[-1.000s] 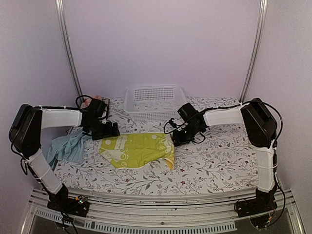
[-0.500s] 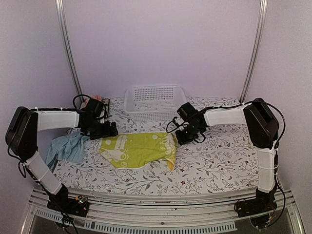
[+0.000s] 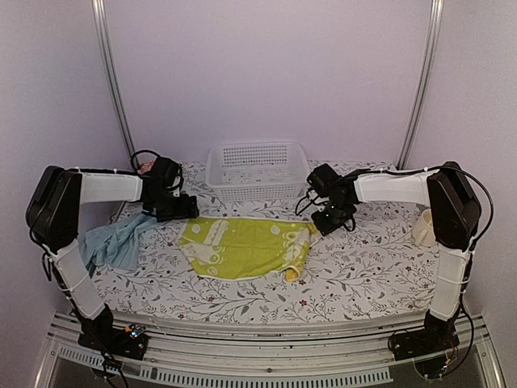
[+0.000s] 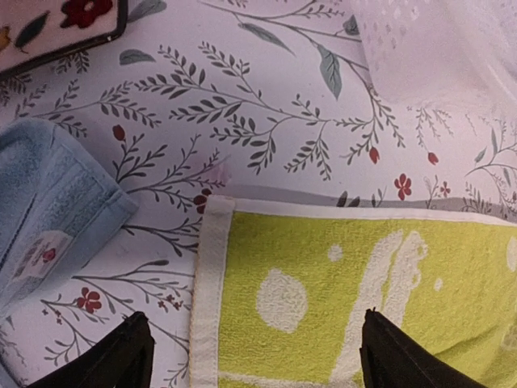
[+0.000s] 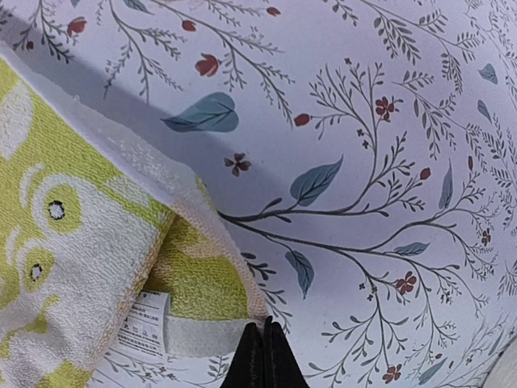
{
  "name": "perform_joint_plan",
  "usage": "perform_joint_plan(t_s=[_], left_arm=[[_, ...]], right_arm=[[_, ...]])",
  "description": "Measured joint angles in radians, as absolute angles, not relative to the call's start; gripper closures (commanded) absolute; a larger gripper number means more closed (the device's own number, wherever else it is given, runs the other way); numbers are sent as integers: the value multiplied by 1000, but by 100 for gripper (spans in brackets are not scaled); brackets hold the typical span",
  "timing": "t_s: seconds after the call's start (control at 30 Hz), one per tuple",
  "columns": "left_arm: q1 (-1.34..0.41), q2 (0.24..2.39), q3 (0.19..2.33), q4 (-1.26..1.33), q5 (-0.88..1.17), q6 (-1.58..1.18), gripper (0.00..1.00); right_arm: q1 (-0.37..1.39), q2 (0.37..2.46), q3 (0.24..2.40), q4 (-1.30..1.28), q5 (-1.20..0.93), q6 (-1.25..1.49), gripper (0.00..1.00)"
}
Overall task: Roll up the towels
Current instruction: Pick up the towel from the center of the board.
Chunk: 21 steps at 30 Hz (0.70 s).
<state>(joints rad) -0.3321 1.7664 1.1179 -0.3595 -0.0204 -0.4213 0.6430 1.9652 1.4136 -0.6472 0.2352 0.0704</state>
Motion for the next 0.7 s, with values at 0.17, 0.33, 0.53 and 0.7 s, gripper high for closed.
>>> perform_joint_plan(t_s=[0.17, 0.33, 0.53, 0.7], left_arm=[[-323, 1881, 1204, -348, -11, -418, 21], [-323, 1953, 1249, -311, 15, -405, 26], [-322, 2035, 1299, -255, 44, -381, 34], [-322, 2073, 1325, -229, 39, -371, 43]], right_arm=[[642, 1965, 1388, -683, 299, 34, 98], [642, 1965, 1388, -686, 305, 2, 98], [642, 1964, 1388, -686, 304, -16, 98], [642, 1963, 1387, -686, 302, -20, 98]])
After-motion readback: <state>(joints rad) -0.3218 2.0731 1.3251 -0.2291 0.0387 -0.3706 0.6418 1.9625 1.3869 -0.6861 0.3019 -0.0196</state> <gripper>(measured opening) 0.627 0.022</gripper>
